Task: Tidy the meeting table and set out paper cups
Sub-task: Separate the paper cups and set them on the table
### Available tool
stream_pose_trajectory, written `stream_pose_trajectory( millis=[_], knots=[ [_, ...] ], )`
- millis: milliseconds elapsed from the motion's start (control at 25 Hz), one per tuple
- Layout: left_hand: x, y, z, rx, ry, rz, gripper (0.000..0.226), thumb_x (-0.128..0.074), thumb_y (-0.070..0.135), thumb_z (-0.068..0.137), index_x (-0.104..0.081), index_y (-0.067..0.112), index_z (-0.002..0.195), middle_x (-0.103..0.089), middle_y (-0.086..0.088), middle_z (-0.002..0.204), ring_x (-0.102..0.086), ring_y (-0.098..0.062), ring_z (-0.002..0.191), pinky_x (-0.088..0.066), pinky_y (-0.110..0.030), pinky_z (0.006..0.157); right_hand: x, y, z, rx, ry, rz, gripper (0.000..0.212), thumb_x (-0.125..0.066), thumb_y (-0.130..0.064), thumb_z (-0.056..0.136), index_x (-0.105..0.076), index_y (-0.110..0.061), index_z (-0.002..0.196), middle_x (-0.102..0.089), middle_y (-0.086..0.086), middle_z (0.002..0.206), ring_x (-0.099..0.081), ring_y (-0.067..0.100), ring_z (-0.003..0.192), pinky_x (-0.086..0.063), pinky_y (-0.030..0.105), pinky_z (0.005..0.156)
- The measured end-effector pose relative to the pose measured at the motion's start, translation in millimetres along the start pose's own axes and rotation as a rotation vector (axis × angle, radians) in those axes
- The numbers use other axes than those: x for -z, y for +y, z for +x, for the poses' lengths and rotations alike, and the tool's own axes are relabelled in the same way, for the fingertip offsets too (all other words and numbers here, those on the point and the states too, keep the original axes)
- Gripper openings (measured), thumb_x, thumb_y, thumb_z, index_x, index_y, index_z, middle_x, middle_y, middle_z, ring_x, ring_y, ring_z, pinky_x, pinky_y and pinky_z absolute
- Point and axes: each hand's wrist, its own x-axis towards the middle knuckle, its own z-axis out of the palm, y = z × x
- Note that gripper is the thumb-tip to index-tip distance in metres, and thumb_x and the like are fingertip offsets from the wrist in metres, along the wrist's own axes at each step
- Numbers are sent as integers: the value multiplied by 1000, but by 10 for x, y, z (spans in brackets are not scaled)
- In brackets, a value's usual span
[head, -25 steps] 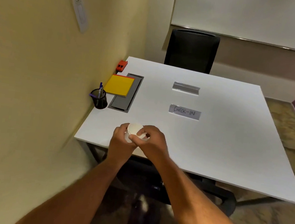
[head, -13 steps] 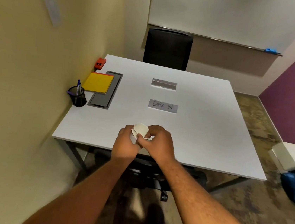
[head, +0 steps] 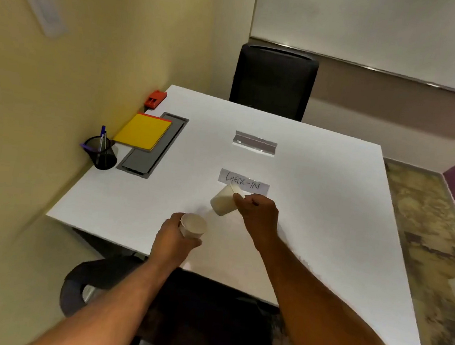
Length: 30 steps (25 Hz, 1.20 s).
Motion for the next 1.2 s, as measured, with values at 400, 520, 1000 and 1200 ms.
stream_pose_trajectory(
  millis=[400,520,1000,1200],
  knots=[
    [-503,26,-213,154,64,-299,58,-87,10,75,-60,44,112,-72,19,109,-66,9,98,-51,-5,67,120,760,1074,-65,-241,-283,46,-85,-52,80,-68,-9,76,-75,7,74,-73,25,76,-58,39,83],
    [-539,-53,-212,211,71,-279,59,-87,7,77,-59,41,117,-71,9,112,-69,-3,98,-53,-9,67,252,922,1197,-109,-146,-304,46,-85,-50,81,-71,-7,83,-74,11,86,-69,28,83,-54,35,80],
    [-563,-27,-263,226,178,-232,68,-91,21,75,-52,42,126,-62,15,120,-62,-12,109,-51,-20,81,187,1016,1218,-179,-275,-128,15,-66,-12,96,-77,-2,96,-76,18,98,-73,38,94,-58,51,93],
    [-496,-77,-312,238,272,-292,67,-90,20,76,-53,45,126,-64,17,121,-60,-3,112,-50,-19,86,-377,719,1300,-178,-566,-12,43,-48,20,91,-71,0,122,-64,22,125,-68,41,109,-49,38,83]
  ],
)
